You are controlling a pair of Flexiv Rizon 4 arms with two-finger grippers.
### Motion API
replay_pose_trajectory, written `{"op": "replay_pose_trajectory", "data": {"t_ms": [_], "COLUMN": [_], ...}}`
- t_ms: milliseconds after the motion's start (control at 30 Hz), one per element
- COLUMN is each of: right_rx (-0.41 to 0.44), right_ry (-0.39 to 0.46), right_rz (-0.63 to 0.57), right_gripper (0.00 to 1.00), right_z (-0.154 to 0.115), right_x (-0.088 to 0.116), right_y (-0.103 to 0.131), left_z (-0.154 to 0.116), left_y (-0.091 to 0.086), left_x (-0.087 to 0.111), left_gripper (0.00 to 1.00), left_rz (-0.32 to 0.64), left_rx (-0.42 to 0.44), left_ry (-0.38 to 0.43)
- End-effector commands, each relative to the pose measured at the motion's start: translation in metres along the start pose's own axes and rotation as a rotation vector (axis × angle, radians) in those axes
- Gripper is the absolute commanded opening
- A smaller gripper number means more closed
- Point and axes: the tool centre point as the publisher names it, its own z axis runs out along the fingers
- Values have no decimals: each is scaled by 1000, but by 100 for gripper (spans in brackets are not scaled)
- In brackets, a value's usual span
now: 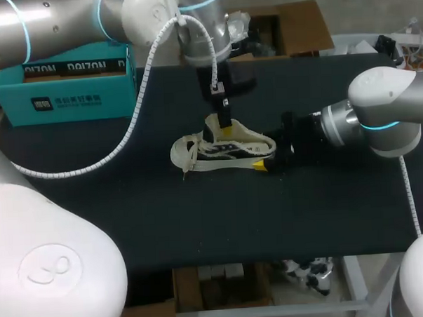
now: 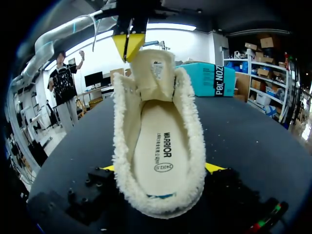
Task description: Open the shoe tongue, take the insole out of the shoe, put the insole back into the shoe, and pack the shoe into the shoebox
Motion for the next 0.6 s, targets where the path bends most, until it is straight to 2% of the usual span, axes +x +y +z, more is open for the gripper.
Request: {"op": "replay_pose_trajectory", "data": {"t_ms": [33,267,467,600], "right_rx": [-4,-4,-4,-4], "right_ry": [3,3,3,3], "right_rz": [0,0,0,0], "right_gripper": [0,0,0,0], "right_z": [1,1,1,1], "right_x": [-4,-4,-4,-4], "right_y": [-4,-4,-4,-4], "left_z": [26,44,48,52], "left_y": [0,0,4,10], "left_x": [-1,-14,-24,-25], "left_gripper": [0,0,0,0], "left_rz": [30,101,153,197], "left_rx": [4,-32,-58,-66], "left_ry": [-22,-16,-3,35]}}
